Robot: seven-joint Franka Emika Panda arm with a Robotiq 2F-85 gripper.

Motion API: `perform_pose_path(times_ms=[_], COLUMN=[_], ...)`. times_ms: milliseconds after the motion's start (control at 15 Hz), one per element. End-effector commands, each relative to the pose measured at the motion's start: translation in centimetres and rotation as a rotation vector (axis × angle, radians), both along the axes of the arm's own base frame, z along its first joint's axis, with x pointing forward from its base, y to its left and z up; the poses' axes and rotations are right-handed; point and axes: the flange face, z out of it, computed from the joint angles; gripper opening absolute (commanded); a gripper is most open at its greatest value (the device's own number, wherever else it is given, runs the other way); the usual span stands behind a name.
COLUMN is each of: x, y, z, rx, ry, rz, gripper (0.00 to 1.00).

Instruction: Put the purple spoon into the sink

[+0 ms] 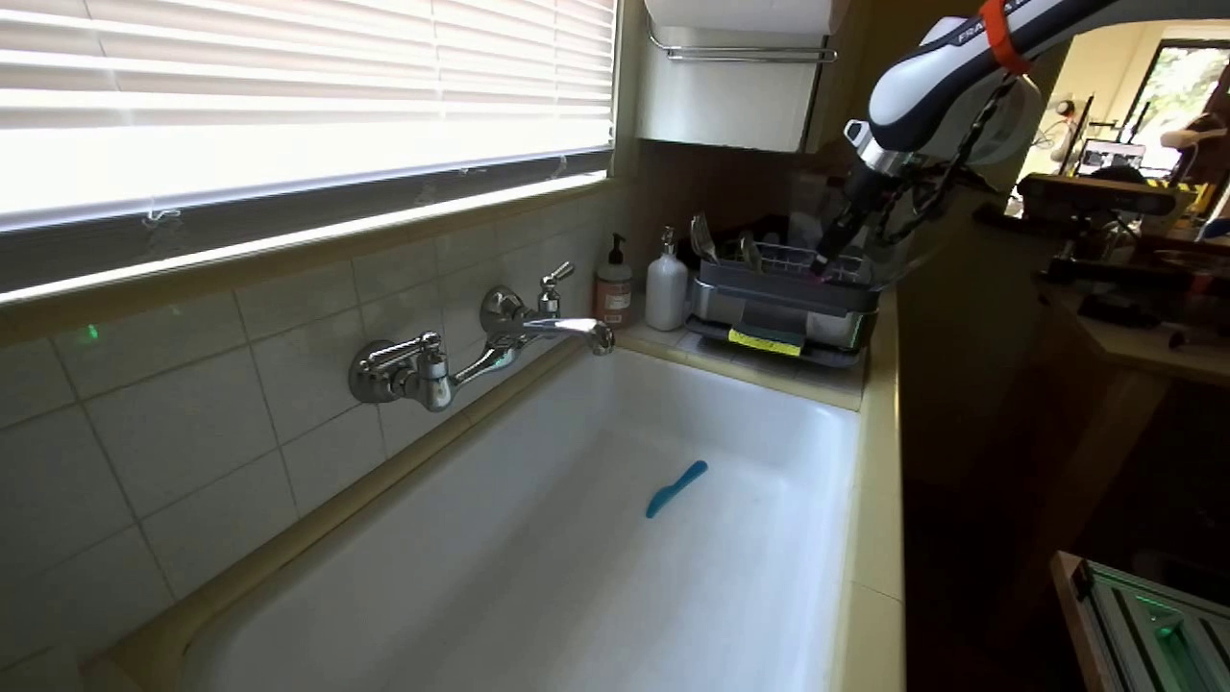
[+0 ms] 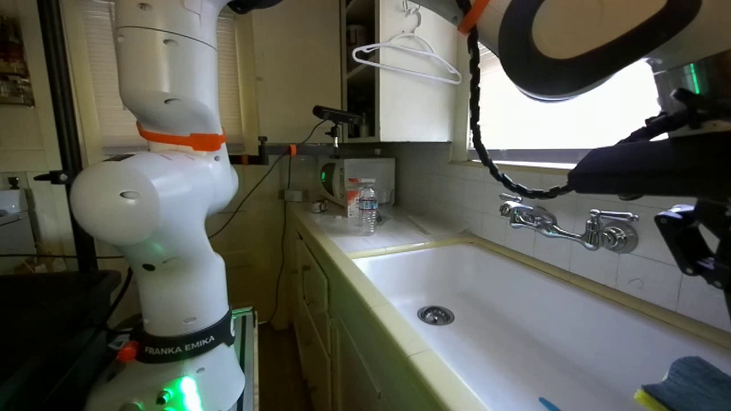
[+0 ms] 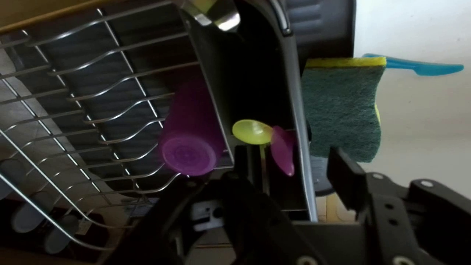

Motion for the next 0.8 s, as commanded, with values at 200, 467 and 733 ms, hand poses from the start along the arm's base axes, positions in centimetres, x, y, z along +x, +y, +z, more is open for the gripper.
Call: perform_pose_path(times_ms=[200,467,733], x=[0.8,0.4,-0.2], y=[-1.1,-1.2,-1.1], z=[-0.3,0.4,1.4], rx=[-0.01,-0.018,-0.037], ry=[0.003,0.003,0.002], rz=[0.018,0.003,-0.005], gripper=[0.05,0.01,0.02])
